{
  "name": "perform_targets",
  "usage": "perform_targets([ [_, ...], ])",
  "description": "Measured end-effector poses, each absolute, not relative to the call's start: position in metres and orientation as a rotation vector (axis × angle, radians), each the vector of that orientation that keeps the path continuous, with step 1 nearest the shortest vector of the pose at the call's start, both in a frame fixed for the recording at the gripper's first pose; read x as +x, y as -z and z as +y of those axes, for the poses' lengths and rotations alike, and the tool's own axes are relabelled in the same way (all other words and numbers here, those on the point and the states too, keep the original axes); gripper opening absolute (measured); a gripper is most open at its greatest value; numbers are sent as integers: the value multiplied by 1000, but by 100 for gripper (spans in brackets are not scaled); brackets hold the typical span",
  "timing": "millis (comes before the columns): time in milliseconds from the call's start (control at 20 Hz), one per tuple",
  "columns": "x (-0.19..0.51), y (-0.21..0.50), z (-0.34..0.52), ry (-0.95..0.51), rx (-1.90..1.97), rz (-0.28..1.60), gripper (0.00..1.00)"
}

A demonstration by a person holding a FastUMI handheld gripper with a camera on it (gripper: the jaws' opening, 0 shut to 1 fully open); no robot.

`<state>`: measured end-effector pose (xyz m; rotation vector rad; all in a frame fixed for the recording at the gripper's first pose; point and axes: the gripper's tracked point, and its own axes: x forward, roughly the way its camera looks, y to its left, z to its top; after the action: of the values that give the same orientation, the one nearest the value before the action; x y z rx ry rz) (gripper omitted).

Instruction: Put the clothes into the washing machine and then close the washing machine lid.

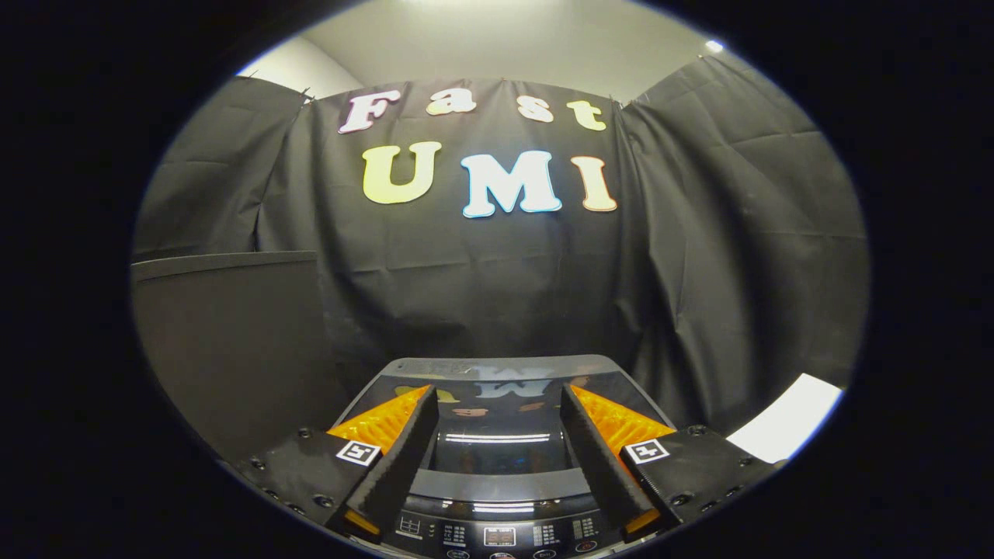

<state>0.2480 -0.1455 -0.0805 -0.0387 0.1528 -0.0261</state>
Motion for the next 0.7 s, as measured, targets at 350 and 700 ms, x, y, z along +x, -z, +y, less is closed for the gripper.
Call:
perform_targets([
  [350, 182, 48, -131, -7, 3, 67, 98],
  [700, 86, 32, -128, -37, 9, 34, 98],
])
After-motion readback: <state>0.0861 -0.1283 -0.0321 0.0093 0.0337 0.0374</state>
